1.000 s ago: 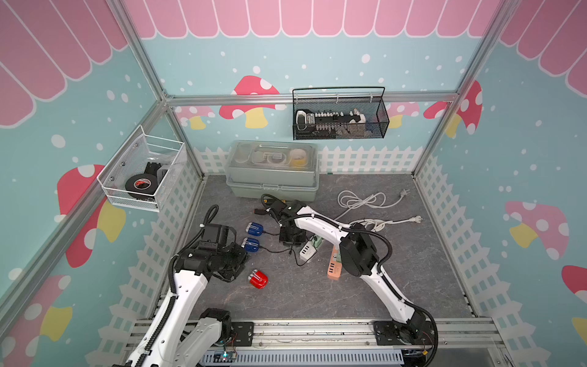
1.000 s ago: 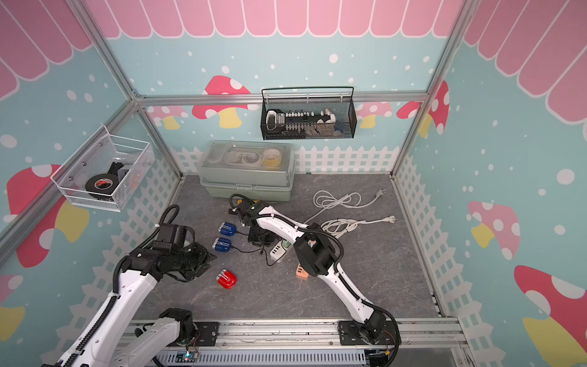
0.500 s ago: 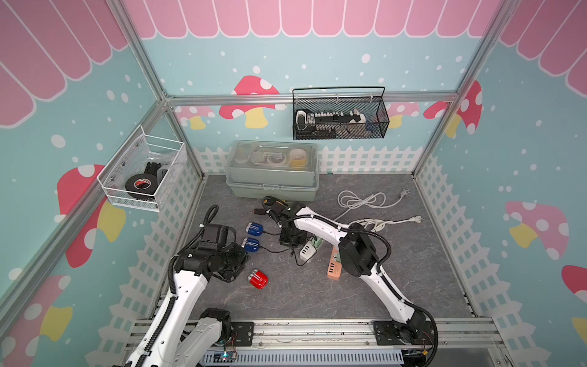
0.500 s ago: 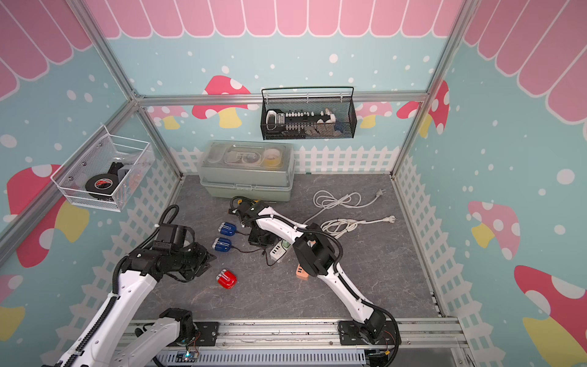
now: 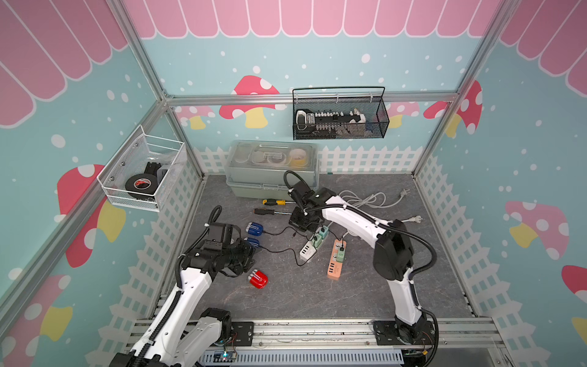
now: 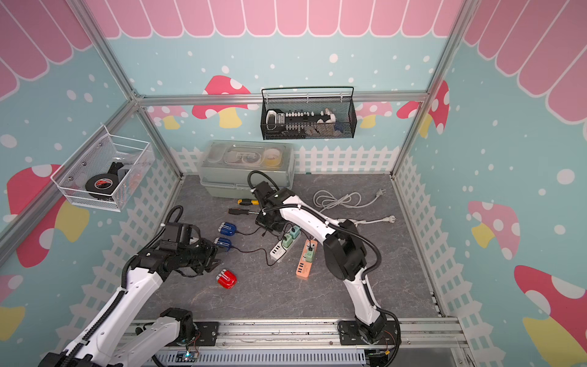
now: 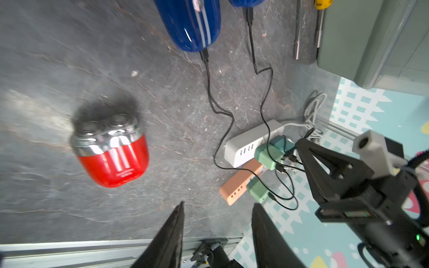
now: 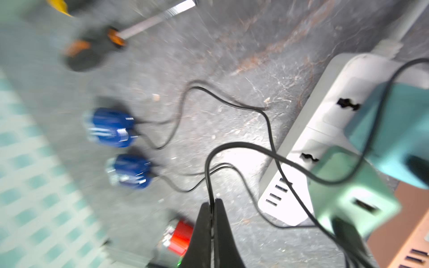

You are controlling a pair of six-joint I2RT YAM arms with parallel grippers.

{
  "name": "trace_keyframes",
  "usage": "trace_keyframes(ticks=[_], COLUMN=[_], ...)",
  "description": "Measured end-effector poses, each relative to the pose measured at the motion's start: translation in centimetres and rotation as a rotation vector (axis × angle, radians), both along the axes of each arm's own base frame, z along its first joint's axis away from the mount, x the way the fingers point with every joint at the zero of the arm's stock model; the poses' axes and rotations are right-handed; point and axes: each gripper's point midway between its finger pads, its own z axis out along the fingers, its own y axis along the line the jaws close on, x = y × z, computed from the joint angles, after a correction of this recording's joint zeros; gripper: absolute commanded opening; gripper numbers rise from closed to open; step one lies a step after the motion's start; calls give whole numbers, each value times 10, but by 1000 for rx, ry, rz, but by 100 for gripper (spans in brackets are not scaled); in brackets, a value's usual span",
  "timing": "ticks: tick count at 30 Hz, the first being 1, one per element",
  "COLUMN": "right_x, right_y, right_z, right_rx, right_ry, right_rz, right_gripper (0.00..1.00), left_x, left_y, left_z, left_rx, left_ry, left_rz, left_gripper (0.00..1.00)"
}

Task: Charge the electric shaver
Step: Pick up the charging cable from the center of the board.

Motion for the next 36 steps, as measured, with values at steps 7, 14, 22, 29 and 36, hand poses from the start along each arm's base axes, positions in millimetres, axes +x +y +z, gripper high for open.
trace_keyframes(ticks=[7,14,22,29,36], right_x=[17,38,44,46,45], right_y=[4,15,17,18,18], right_z=[24,24,60,72,70], right_rx=[290,454,585,623,623], right_ry=[-132,-240,-328,-349,-348], right_rz=[-148,-229,-258,-261,-261], right_gripper=[0,0,0,0,0], left_x=[47,74,111,135,142], left_y=[-41,-84,-81,-86,-87], left_z=[18,29,36,22,37], left_rx=[-273,-359,-362,-365,-390], left_ry=[17,19,-80,-107,-147], left_rz=[227,283,393,424,427], left_gripper=[60,59,55,50,45])
